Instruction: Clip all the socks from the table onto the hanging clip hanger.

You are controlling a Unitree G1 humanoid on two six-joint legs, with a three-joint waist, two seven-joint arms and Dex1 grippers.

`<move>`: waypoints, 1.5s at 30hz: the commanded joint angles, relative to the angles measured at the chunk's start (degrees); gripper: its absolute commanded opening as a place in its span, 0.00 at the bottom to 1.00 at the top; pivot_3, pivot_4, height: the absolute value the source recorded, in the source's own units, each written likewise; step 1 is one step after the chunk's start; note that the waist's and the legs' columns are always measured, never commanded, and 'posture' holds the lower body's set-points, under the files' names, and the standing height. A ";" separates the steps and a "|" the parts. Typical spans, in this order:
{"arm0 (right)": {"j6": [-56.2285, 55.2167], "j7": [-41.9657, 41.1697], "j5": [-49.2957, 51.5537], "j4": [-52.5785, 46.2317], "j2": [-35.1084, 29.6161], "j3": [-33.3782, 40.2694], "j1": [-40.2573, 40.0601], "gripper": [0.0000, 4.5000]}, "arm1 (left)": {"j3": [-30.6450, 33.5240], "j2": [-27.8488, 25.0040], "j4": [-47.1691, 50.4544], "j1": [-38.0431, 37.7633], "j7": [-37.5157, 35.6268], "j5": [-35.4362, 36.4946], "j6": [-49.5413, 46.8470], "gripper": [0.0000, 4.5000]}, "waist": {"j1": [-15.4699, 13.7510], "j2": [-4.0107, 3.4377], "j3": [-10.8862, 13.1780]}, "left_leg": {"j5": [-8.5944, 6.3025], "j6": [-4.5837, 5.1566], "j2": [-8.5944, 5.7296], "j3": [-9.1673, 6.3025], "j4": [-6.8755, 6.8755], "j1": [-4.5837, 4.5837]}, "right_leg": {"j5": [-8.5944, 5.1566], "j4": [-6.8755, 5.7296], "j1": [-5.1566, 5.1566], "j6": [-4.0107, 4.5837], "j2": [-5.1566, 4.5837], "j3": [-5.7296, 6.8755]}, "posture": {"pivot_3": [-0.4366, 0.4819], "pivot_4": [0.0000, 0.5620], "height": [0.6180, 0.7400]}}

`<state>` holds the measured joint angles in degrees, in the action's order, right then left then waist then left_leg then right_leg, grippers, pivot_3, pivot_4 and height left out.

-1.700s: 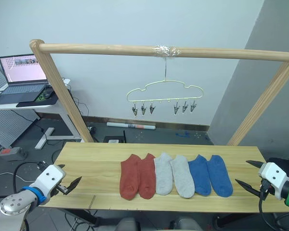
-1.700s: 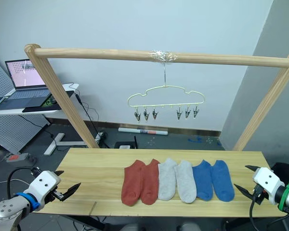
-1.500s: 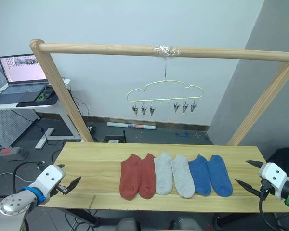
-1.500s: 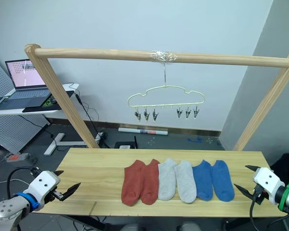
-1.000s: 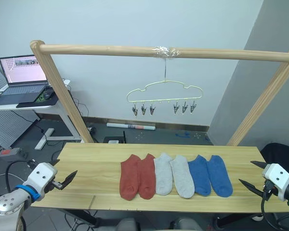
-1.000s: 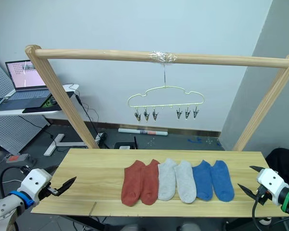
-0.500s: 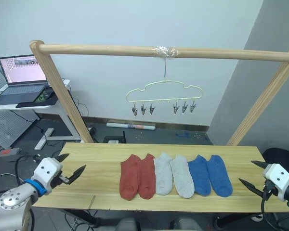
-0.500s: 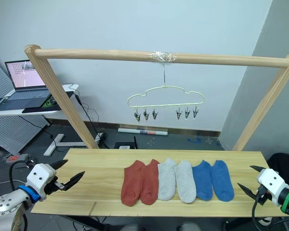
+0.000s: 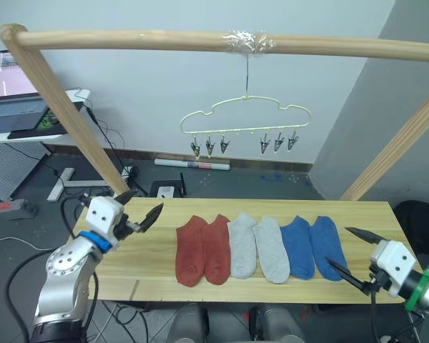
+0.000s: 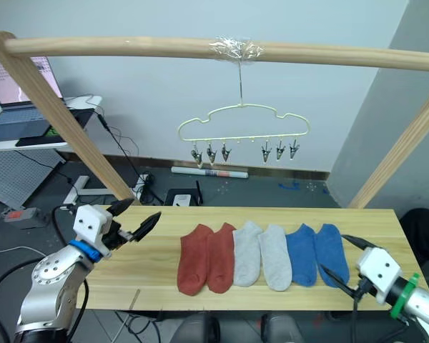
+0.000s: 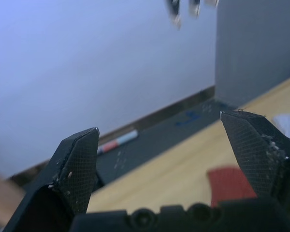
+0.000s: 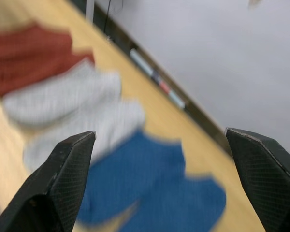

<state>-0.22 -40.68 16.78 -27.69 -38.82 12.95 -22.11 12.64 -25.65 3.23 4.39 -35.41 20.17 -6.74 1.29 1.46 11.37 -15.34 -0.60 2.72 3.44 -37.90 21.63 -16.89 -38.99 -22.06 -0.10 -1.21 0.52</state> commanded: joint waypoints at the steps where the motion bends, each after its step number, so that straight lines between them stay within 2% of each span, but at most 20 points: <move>1: 9.29 4.53 4.03 -9.42 0.90 -2.61 7.07 1.00 | -1.28 2.87 5.75 3.63 6.35 0.46 -4.71 1.00 | 0.64 0.21 0.84 | 0.01 -0.01 -0.01 -0.04 -0.01 0.29 | 0.05 0.00 -0.24 -0.07 0.01 0.03 | 0.31 0.51 1.00; 9: 21.77 7.06 7.31 -14.83 1.20 -7.39 21.79 1.00 | -3.18 9.40 12.82 9.36 15.37 0.05 -9.73 1.00 | 1.30 0.49 4.01 | -0.10 -0.13 -0.07 -0.16 -0.02 0.49 | 0.11 0.10 -0.30 -0.06 0.00 0.11 | 0.30 0.58 1.00; 13: 24.36 7.32 8.40 -15.49 1.83 -8.40 24.89 1.00 | -3.07 11.32 13.92 10.93 18.07 -0.27 -9.26 0.81 | 1.38 0.54 5.05 | -0.12 -0.17 -0.08 -0.19 -0.03 0.58 | 0.08 0.14 -0.34 -0.11 -0.01 0.13 | 0.31 0.60 1.00; 18: 25.36 6.80 8.80 -15.81 1.86 -9.11 26.65 1.00 | -4.42 12.25 12.67 12.52 19.11 -1.16 -9.19 0.50 | 1.47 0.56 6.03 | -0.15 -0.21 -0.09 -0.18 -0.03 0.63 | 0.04 0.17 -0.36 -0.19 -0.04 0.14 | 0.31 0.61 1.00; 26: 26.58 6.88 9.10 -17.05 1.91 -10.64 29.53 1.00 | -5.97 13.76 8.24 15.78 18.82 -2.38 -6.48 0.50 | 1.64 0.56 6.17 | 0.00 -0.45 -0.09 -0.15 -0.08 1.31 | 0.06 0.03 -1.14 -0.21 -0.04 0.15 | 0.30 0.60 1.00; 35: 28.29 7.18 9.79 -17.26 1.89 -11.17 31.86 1.00 | -5.82 15.60 4.70 18.24 20.51 -4.55 -1.21 0.50 | 1.88 0.60 6.20 | 0.00 -0.46 -0.09 -0.14 -0.06 1.33 | 0.05 0.08 -1.14 -0.24 -0.05 0.15 | 0.30 0.60 1.00; 45: 28.62 6.94 10.06 -16.76 2.14 -11.47 33.24 1.00 | -6.03 17.13 2.28 19.92 20.92 -4.53 0.50 0.50 | 1.94 0.61 6.20 | 0.00 -0.46 -0.10 -0.13 -0.05 1.33 | 0.05 0.09 -1.15 -0.26 -0.05 0.15 | 0.30 0.59 1.00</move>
<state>28.68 -33.71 26.04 -42.55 -36.97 0.97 10.59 6.57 -8.76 4.70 23.43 -14.48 15.60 -7.71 3.23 2.07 17.57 -15.35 -1.06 2.63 3.31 -37.95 22.96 -16.84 -38.90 -23.21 -0.36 -1.25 0.67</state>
